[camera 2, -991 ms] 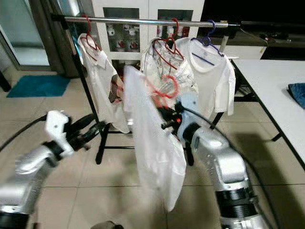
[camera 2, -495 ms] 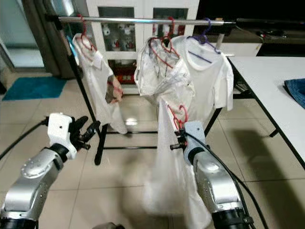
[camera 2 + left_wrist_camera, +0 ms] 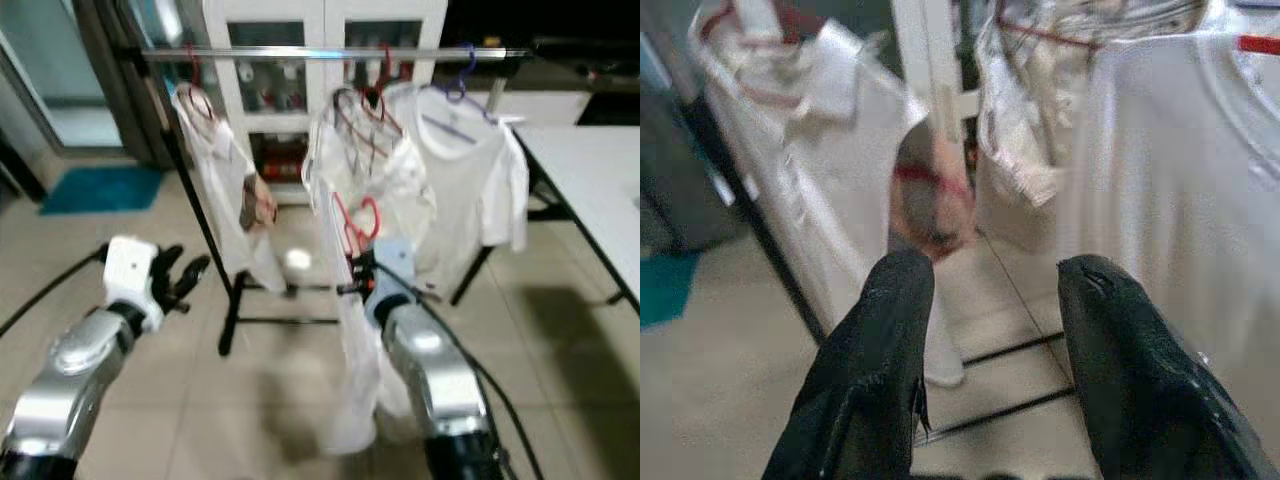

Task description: Hang hanger

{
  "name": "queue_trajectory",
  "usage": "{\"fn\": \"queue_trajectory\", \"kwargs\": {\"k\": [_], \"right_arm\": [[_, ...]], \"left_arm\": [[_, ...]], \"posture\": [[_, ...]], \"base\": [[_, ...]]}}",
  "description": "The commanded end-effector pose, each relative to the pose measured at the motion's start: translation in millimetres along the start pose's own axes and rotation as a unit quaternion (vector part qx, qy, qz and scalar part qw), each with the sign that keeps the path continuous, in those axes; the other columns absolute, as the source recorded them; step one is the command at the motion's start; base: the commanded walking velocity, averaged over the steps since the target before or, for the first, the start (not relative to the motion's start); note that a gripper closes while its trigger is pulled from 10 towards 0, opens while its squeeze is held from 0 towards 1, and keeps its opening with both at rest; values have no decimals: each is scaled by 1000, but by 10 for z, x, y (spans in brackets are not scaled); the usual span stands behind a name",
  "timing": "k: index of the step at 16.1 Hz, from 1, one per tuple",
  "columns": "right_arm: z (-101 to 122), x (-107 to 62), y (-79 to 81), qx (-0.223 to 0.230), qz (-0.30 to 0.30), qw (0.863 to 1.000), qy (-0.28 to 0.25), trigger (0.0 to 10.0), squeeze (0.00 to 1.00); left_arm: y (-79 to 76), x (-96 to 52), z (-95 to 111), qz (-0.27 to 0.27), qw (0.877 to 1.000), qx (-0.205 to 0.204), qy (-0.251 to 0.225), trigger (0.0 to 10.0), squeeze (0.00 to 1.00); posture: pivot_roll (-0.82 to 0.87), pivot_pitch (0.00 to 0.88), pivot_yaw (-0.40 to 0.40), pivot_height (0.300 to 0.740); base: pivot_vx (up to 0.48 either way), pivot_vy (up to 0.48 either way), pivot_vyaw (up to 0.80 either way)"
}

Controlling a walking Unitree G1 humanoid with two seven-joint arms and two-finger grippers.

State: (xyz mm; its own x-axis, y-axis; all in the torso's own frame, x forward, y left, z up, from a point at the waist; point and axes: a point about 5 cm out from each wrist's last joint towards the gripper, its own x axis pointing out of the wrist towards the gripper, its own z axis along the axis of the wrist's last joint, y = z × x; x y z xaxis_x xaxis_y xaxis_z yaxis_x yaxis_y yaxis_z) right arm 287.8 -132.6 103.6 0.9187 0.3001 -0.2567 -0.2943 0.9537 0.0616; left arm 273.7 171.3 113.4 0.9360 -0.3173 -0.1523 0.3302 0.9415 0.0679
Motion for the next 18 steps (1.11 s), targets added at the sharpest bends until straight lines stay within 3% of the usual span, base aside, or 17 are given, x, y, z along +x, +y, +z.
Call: {"fn": "queue_trajectory", "kwargs": {"k": [1, 8, 14, 18], "right_arm": [[137, -12, 7, -20, 17, 999, -23, 10000, 0], [279, -46, 64, -37, 88, 995, -34, 10000, 0], [498, -42, 111, -64, 100, 992, -40, 10000, 0], [449, -3, 111, -61, 66, 996, -31, 10000, 0]], "left_arm": [[-61, 11, 30, -15, 1000, 7, 1, 10000, 0], [-64, -79, -9, -16, 1000, 16, 9, 10000, 0], [-45, -127, -21, -32, 998, 42, 26, 10000, 0], [-9, -66, 109, -28, 999, 36, 4, 10000, 0]], "posture": [[-44, 0, 86, 740], [-37, 8, 67, 740], [-35, 10, 73, 740], [-42, 0, 75, 740]], "base": [[368, 0, 0], [367, 0, 0], [364, 0, 0], [363, 0, 0]]}}
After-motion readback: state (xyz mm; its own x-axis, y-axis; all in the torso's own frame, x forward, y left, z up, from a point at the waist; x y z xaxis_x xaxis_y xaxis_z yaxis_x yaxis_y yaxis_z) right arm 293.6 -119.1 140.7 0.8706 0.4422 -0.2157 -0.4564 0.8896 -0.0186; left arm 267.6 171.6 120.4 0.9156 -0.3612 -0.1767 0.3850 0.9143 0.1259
